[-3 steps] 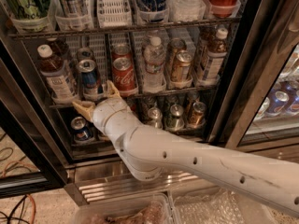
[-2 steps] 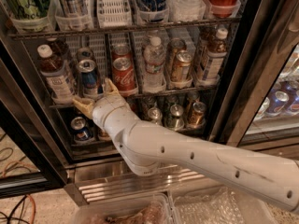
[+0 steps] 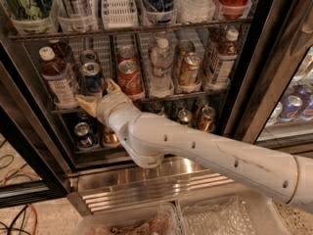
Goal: Pick redbull can from middle shelf of fridge
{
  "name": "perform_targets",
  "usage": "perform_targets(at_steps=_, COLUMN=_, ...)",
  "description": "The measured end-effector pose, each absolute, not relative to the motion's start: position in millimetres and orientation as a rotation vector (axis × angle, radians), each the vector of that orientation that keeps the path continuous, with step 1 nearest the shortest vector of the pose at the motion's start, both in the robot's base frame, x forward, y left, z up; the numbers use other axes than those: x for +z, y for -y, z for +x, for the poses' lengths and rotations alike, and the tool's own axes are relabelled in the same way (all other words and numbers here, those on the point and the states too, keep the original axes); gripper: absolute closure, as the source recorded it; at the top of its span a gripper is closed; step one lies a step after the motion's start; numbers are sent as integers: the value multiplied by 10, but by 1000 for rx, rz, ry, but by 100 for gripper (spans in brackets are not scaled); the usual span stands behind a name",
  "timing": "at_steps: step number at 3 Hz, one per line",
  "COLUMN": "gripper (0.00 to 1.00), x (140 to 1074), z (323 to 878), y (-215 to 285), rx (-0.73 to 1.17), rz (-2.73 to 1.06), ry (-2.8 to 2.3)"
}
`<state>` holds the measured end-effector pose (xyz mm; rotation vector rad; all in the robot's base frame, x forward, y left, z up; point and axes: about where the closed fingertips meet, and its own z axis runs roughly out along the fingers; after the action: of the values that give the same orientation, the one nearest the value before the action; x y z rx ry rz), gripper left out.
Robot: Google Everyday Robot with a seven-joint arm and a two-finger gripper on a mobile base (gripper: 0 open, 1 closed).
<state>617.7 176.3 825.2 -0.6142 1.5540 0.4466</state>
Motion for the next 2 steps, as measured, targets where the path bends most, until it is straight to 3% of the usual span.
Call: perform_targets(at_steps=2, gripper=32, x=8264, z=6250, y=-1735, rx=438, rz=-617, ry=-1557)
